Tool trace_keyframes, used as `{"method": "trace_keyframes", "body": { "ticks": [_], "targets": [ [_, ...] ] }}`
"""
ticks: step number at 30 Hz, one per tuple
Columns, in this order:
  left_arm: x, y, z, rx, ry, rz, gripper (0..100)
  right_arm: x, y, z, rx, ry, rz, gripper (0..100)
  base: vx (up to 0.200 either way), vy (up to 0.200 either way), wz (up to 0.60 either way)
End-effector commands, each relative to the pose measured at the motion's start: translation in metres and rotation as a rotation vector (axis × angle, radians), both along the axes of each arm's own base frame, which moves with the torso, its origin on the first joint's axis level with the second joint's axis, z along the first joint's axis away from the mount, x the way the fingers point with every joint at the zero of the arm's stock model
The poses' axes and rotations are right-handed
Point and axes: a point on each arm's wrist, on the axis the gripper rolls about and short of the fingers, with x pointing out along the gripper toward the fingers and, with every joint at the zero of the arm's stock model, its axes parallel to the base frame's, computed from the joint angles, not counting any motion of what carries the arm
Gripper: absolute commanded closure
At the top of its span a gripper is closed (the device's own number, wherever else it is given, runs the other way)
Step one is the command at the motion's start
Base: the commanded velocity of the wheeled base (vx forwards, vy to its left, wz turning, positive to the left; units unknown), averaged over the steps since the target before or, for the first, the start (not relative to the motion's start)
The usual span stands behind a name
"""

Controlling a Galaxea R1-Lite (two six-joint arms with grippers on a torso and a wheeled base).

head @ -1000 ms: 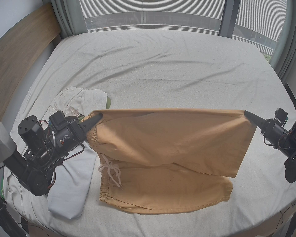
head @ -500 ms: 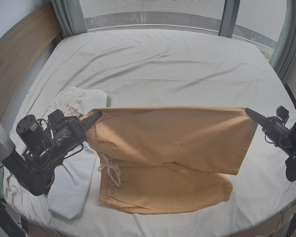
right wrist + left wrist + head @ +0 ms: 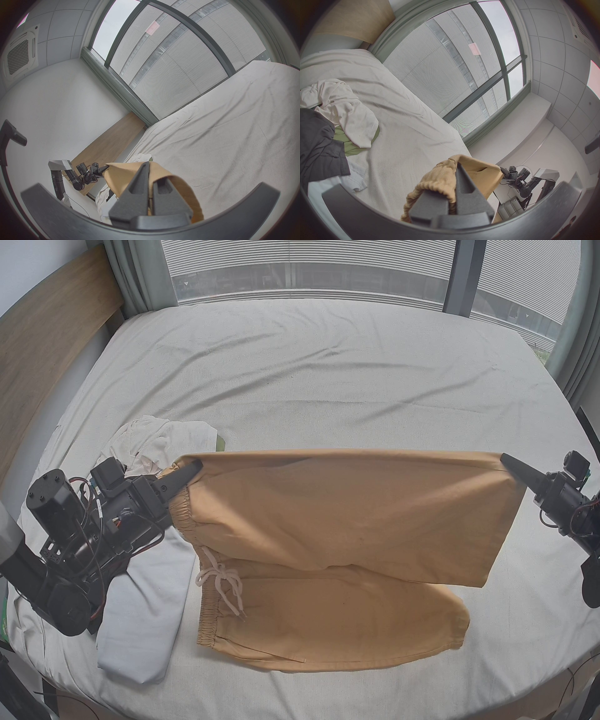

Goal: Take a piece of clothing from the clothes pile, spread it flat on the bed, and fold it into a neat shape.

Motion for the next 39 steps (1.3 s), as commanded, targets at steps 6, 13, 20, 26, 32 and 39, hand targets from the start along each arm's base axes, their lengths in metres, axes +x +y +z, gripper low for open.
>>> {"method": "trace_keyframes", "body": {
  "ticks": [6,13,20,26,32,39],
  "targets": [
    [-0.003,-0.001,0.000,0.007,-0.003,-0.004,100,0.001,0.000,-0.005,0.000,0.018,0.000,100,0.000,0.000,0.00],
    [-0.001,-0.004,-0.010,0.032,0.017,-0.006,100,0.008,0.000,-0.012,0.004,0.048,0.001,100,0.000,0.000,0.00],
    [0.021,-0.007,-0.006,0.023,-0.024,0.006,100,0.030,0.000,-0.019,0.004,0.060,0.005,100,0.000,0.000,0.00],
    [0.034,-0.010,-0.014,0.024,-0.015,0.032,100,0.042,-0.002,-0.023,0.005,0.065,0.002,100,0.000,0.000,0.00],
    [0.050,-0.013,-0.026,0.050,-0.014,0.040,100,0.055,-0.004,-0.026,0.006,0.063,-0.004,100,0.000,0.000,0.00],
    [0.068,-0.015,-0.026,0.037,-0.045,0.068,100,0.070,-0.005,-0.028,0.008,0.053,-0.003,100,0.000,0.000,0.00]
  ]
}}
